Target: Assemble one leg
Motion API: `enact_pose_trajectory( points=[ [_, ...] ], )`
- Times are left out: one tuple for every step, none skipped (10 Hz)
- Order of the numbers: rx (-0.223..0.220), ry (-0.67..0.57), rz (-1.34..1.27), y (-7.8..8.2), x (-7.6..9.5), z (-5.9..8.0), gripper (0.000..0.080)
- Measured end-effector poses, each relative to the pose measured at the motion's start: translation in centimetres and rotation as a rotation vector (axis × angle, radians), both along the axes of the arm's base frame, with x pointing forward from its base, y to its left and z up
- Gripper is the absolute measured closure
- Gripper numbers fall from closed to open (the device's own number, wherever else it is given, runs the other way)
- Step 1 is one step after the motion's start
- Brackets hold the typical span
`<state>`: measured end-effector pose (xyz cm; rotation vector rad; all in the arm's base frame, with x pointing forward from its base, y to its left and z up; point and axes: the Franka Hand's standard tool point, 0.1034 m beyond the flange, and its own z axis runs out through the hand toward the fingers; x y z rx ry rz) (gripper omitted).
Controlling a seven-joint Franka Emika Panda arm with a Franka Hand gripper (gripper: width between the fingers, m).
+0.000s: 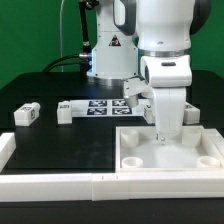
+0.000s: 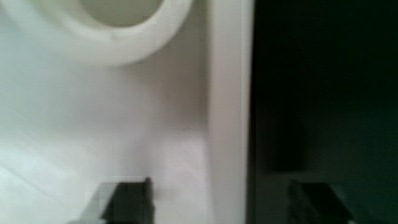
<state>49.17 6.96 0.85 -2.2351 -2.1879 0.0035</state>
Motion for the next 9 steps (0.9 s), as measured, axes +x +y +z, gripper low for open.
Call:
enact_pose_trajectory(
  points=[
    [0.000, 0.000, 0.000, -0.01, 0.00, 0.00, 0.0281],
    [0.000, 0.000, 0.000, -0.01, 0.00, 0.00, 0.0191],
    [0.000, 0.000, 0.000, -0.01, 0.00, 0.00, 0.0159],
    [0.000, 0.000, 0.000, -0.02, 0.00, 0.00, 0.0159],
    [0.000, 0.000, 0.000, -0.02, 0.00, 0.00, 0.0151],
    [0.000, 0.000, 0.000, -0.02, 0.00, 0.00, 0.0151],
    [0.000, 0.000, 0.000, -0.03, 0.00, 0.00, 0.0150],
    [0.000, 0.000, -0.001, -0.03, 0.00, 0.00, 0.0150],
    [0.000, 0.000, -0.001, -0.03, 0.00, 0.02, 0.0150]
  ],
)
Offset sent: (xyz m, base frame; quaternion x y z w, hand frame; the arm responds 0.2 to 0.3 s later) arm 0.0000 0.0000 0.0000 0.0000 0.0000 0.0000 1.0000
